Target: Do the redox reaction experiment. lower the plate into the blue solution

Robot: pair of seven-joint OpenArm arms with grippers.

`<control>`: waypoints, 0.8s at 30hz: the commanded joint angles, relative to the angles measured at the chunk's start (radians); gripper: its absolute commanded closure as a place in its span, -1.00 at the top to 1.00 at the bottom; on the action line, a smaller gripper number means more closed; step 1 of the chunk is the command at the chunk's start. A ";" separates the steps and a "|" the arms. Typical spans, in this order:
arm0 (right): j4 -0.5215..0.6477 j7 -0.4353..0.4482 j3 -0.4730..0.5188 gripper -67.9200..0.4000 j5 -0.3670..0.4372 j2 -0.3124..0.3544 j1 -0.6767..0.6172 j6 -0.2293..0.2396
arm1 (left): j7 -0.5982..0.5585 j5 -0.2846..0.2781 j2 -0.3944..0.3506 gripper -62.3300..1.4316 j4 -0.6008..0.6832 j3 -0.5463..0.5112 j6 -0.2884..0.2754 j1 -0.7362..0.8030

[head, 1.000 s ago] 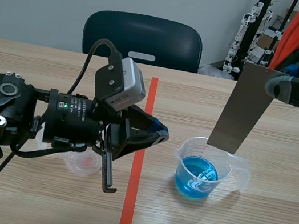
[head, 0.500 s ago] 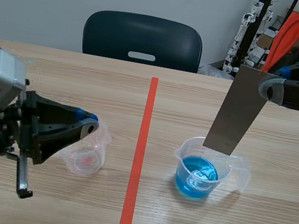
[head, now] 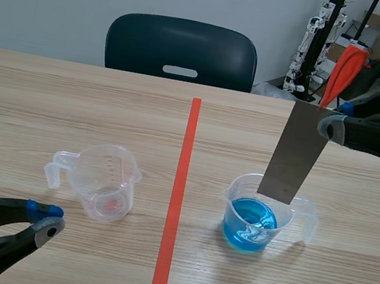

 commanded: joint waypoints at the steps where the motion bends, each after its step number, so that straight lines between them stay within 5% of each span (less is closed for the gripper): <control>1: -0.005 0.015 0.013 -0.97 0.014 -0.002 0.014 0.008 | -0.023 0.001 0.037 -0.49 -0.010 -0.021 0.025 0.018; 7: -0.034 0.014 0.013 -0.97 0.002 -0.029 0.008 0.008 | -0.156 0.089 0.131 -0.06 -0.081 -0.076 0.094 0.090; 12: -0.049 0.014 0.013 -0.97 -0.019 -0.056 -0.006 0.008 | -0.254 0.087 0.193 0.58 -0.127 -0.085 0.118 0.133; 19: -0.075 0.005 0.013 -0.97 -0.026 -0.088 -0.024 0.008 | -0.283 0.096 0.280 0.75 -0.146 -0.085 0.145 0.160; 24: -0.095 0.007 0.013 -0.97 -0.002 -0.100 -0.025 0.008 | -0.324 0.235 0.332 0.75 -0.145 -0.085 0.222 0.197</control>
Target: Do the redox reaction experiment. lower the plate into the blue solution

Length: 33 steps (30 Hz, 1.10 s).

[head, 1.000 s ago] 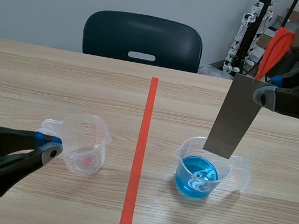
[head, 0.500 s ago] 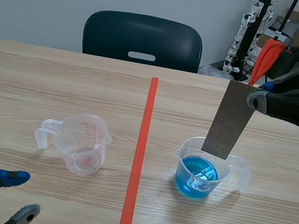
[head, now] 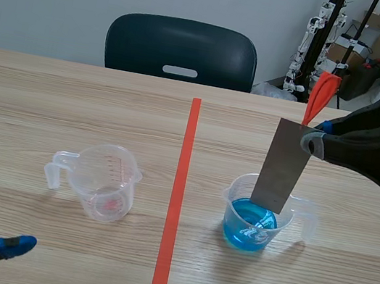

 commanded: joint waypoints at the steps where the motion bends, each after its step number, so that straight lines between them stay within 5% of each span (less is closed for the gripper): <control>1: -0.003 0.018 0.013 -0.97 0.025 0.000 0.014 0.008 | -0.021 0.027 0.017 0.75 0.018 -0.003 0.016 0.027; 16: -0.085 0.014 0.013 -0.97 0.016 -0.070 -0.015 0.008 | -0.109 0.045 0.114 0.74 -0.002 -0.003 0.027 0.065; 22: -0.095 0.004 0.013 -0.97 -0.002 -0.092 -0.024 0.008 | -0.109 -0.039 0.109 0.74 -0.009 -0.003 0.028 0.051; 33: -0.116 0.011 0.013 -0.97 -0.033 -0.118 -0.036 0.008 | -0.091 -0.043 0.119 0.72 -0.056 -0.003 0.021 0.026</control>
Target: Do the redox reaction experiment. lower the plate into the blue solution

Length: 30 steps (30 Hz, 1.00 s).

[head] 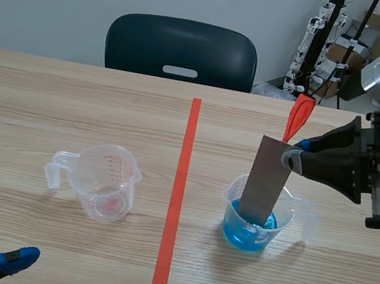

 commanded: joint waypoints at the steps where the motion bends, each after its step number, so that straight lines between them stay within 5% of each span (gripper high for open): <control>1: -0.024 0.015 0.013 -0.97 0.014 -0.016 0.011 0.012 | -0.022 -0.006 0.011 0.72 -0.044 -0.003 0.001 -0.003; 7: -0.116 0.024 0.013 -0.97 -0.007 -0.071 0.011 0.012 | -0.123 0.005 0.051 0.72 -0.254 -0.003 0.021 -0.095; 10: -0.148 0.045 0.013 -0.97 -0.042 -0.094 0.002 0.012 | -0.158 0.053 0.052 0.72 -0.305 -0.001 0.080 -0.142; 19: -0.163 0.106 0.013 -0.97 -0.112 -0.113 -0.027 0.012 | -0.204 0.068 0.044 0.72 -0.312 -0.001 0.147 -0.185; 30: -0.162 0.137 0.023 -0.97 -0.115 -0.096 -0.027 0.012 | -0.238 0.069 0.046 0.72 -0.312 -0.001 0.124 -0.182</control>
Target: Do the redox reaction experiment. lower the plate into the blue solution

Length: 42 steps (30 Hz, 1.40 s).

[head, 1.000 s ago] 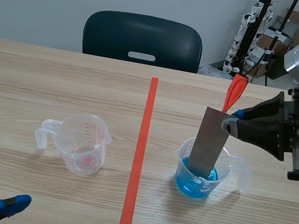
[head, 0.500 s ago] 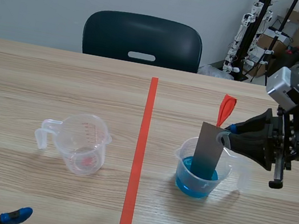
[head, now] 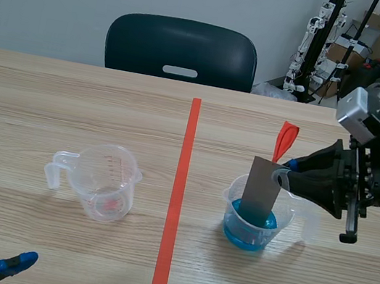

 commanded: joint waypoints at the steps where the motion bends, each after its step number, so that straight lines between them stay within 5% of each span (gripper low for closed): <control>1: 0.019 0.030 0.028 -0.97 0.011 0.026 0.007 0.012 | -0.029 -0.003 0.000 0.72 0.019 -0.002 -0.031 0.011; 9: 0.019 0.052 0.040 -0.97 -0.018 0.031 -0.004 0.012 | -0.029 -0.004 0.000 0.72 0.019 -0.002 -0.057 0.011; 20: 0.019 0.201 0.040 -0.97 -0.146 0.031 -0.063 0.012 | -0.030 -0.003 0.000 0.72 0.019 -0.002 -0.063 0.011; 29: 0.018 0.306 0.040 -0.97 -0.150 0.066 -0.081 0.008 | -0.029 -0.004 0.000 0.72 0.019 -0.002 -0.083 0.011; 42: -0.012 0.337 0.040 -0.97 -0.168 0.078 -0.082 -0.053 | -0.029 -0.004 0.000 0.72 0.019 -0.002 -0.082 0.011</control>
